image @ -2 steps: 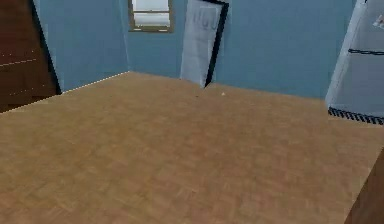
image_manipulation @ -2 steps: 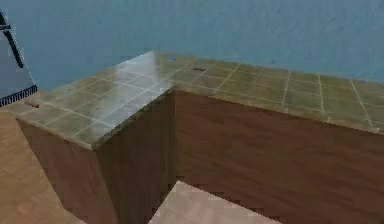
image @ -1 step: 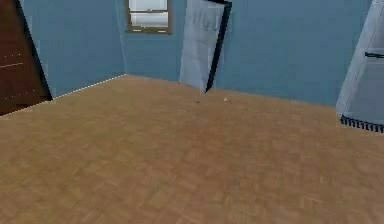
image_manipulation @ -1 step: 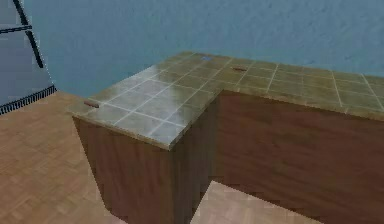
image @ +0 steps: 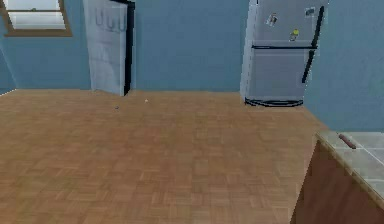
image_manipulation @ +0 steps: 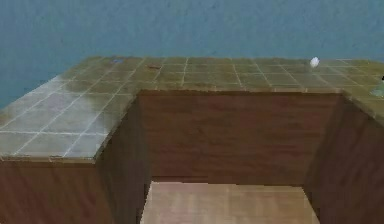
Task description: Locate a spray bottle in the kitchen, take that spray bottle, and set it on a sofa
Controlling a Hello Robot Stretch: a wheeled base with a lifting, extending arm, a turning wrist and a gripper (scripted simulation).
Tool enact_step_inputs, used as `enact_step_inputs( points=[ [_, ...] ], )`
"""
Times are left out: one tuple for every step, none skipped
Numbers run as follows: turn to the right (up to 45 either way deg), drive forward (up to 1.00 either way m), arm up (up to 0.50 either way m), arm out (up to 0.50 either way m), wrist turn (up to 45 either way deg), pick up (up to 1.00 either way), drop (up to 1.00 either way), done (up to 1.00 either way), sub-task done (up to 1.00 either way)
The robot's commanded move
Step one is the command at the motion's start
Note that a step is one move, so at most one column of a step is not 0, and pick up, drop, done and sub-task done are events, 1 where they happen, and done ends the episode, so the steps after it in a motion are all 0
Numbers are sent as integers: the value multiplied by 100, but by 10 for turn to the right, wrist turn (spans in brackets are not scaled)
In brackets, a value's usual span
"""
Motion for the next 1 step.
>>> enact_step_inputs(
  points=[
    [0,100,0,0,0,0,0,0,0]
  ],
)
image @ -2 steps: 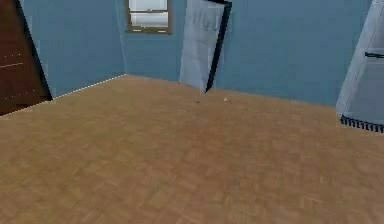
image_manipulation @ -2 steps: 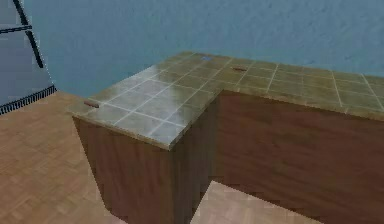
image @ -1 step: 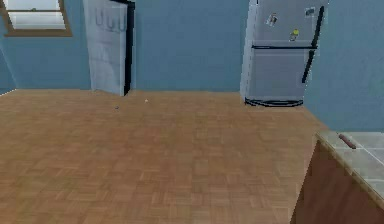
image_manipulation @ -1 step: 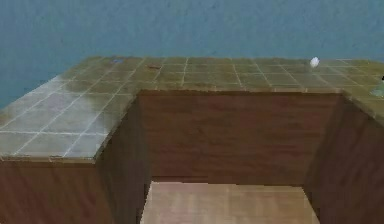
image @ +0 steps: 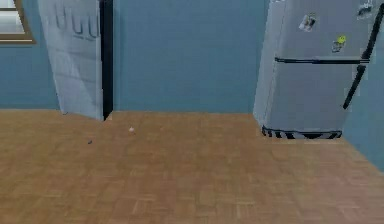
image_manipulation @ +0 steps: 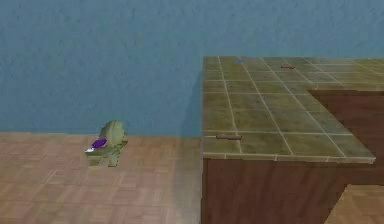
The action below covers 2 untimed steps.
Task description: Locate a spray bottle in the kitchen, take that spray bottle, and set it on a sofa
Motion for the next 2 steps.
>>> enact_step_inputs(
  points=[
    [240,0,0,0,0,0,0,0,0],
    [0,10,0,0,0,0,0,0,0]
  ],
)
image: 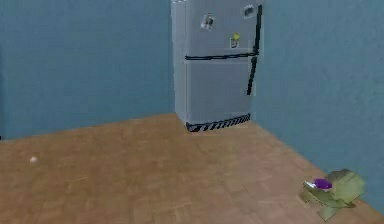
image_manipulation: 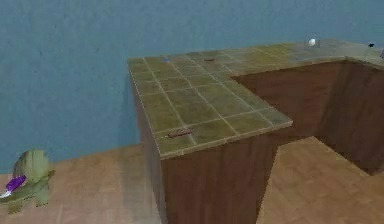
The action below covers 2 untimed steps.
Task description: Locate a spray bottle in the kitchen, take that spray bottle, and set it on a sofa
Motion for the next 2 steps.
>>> enact_step_inputs(
  points=[
    [390,0,0,0,0,0,0,0,0],
    [0,15,0,0,0,0,0,0,0]
  ],
)
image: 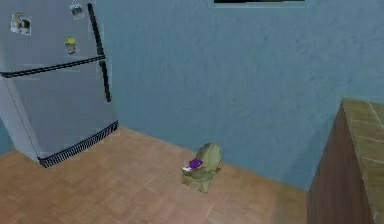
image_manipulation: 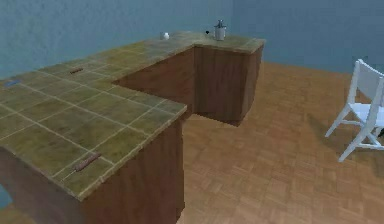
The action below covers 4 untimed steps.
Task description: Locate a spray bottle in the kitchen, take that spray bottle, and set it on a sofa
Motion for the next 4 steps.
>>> enact_step_inputs(
  points=[
    [30,0,0,0,0,0,0,0,0],
    [0,55,0,0,0,0,0,0,0],
    [-450,0,0,0,0,0,0,0,0],
    [-420,0,0,0,0,0,0,0,0]
  ],
)
